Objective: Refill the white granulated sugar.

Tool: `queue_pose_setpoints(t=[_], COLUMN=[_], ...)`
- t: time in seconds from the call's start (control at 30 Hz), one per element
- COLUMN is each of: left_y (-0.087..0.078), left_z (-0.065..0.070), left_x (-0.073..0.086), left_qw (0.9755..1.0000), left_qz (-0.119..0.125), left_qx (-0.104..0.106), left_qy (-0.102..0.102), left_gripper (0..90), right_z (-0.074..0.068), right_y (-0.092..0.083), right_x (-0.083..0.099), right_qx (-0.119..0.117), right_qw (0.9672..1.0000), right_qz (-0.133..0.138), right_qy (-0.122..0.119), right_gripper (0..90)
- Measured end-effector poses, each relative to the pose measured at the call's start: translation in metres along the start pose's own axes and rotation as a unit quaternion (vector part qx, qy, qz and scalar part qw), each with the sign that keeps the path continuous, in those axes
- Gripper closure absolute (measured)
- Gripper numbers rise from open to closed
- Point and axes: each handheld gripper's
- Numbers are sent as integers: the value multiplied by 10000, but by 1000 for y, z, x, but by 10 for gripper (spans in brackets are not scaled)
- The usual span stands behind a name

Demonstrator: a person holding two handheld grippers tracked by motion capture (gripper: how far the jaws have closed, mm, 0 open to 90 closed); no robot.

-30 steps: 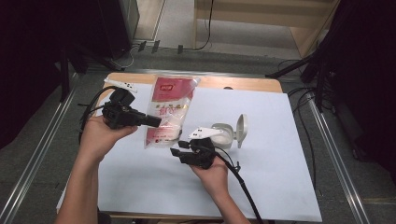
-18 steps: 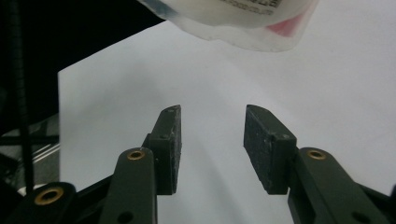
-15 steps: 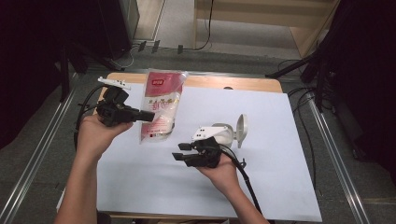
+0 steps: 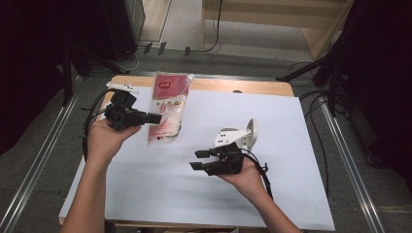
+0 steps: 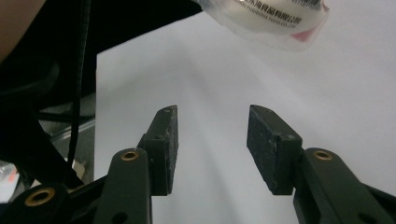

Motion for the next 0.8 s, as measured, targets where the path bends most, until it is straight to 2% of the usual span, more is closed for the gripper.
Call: queue_pose_setpoints(t=[0.13, 0.2, 0.27, 0.3, 0.47, 0.57, 0.6, 0.8], left_y=[9, 13, 19, 23, 39, 49, 53, 72], left_z=[-5, -6, -8, -9, -16, -20, -21, -29], left_x=[-2, -3, -5, -6, -10, -12, -12, -13], left_qw=[9999, 9999, 9999, 9998, 9997, 9995, 9992, 9978], left_qz=[-55, -95, -118, -127, -144, -155, -156, -107], left_qx=[13, 9, -31, -114, -189, -239, -329, -522], left_qy=[-126, -136, -95, -59, 23, 103, 145, 397], left_gripper=[900, 900, 900, 900, 900, 900, 900, 900], right_z=[1, 1, 1, 1, -1, -1, -1, 0], right_y=[-6, -10, -13, -14, -24, -31, -33, -40], right_x=[6, 10, 13, 14, 19, 23, 24, 29], right_qx=[181, 139, 51, 29, -73, 68, 91, 96], right_qw=[9996, 9998, 9999, 9999, 9999, 9999, 9999, 9999], right_qz=[-170, -148, -84, -101, -73, -126, -122, -95], right_qy=[-165, -78, -78, -66, -46, -51, -45, 27], right_gripper=[535, 535, 535, 534, 533, 533, 533, 534])
Point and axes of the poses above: each handheld gripper's, and its own axes: y roughly forward along the jaws, x roughly out of its underside, z roughly to its right, and after that the axes turned 4 degrees about -z, right-handed
